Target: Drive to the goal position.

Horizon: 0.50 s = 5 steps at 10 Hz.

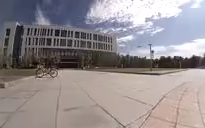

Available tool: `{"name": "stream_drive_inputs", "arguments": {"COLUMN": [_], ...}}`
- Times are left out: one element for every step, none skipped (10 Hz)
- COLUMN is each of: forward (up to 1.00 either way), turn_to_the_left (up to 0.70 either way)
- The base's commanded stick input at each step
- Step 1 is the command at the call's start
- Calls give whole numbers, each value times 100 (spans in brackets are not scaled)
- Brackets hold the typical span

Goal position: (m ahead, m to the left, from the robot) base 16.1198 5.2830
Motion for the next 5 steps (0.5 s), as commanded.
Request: {"name": "stream_drive_inputs", "arguments": {"forward": [70, 70, 70, 70, 69], "turn_to_the_left": [-1, -1, -1, -1, -1]}}
